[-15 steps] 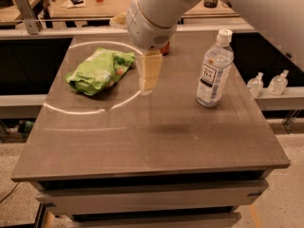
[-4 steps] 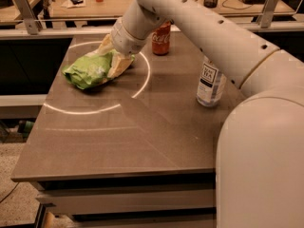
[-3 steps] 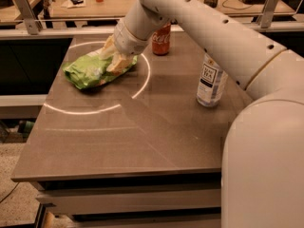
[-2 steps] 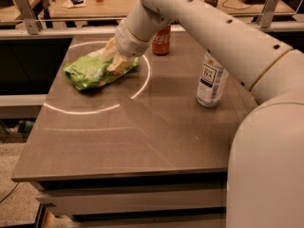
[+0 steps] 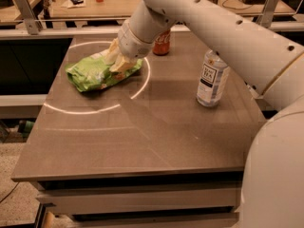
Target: Pick green rice chip bag
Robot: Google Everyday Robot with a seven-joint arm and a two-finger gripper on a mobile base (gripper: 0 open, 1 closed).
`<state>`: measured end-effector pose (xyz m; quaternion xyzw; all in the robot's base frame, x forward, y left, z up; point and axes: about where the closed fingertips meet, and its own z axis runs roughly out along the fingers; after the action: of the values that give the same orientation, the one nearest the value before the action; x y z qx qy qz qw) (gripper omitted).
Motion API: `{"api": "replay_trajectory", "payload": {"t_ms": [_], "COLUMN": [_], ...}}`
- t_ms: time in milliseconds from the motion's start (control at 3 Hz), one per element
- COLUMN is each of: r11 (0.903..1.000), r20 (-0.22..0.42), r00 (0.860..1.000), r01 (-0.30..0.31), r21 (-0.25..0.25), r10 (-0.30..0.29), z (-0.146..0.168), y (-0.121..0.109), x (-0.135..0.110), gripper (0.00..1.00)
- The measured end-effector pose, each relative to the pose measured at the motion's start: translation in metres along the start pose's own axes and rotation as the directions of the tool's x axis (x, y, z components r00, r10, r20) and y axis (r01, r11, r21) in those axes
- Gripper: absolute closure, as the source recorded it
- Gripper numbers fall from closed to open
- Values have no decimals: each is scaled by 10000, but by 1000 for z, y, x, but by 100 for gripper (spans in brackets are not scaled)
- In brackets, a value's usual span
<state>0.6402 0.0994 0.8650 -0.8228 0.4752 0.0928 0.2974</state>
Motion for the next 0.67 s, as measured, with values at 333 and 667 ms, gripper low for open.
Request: {"api": "replay_trajectory", "payload": {"t_ms": [333,667], "r11": [9956,9825], "r20": [120,117], "r00": [9998,9999], "r01": [-172,-53], "r21": [922,1863], "r10": [162,31], "z": [-19,-42], "y": [-10,-27], "x": [-6,-13], "gripper": [100,100]}}
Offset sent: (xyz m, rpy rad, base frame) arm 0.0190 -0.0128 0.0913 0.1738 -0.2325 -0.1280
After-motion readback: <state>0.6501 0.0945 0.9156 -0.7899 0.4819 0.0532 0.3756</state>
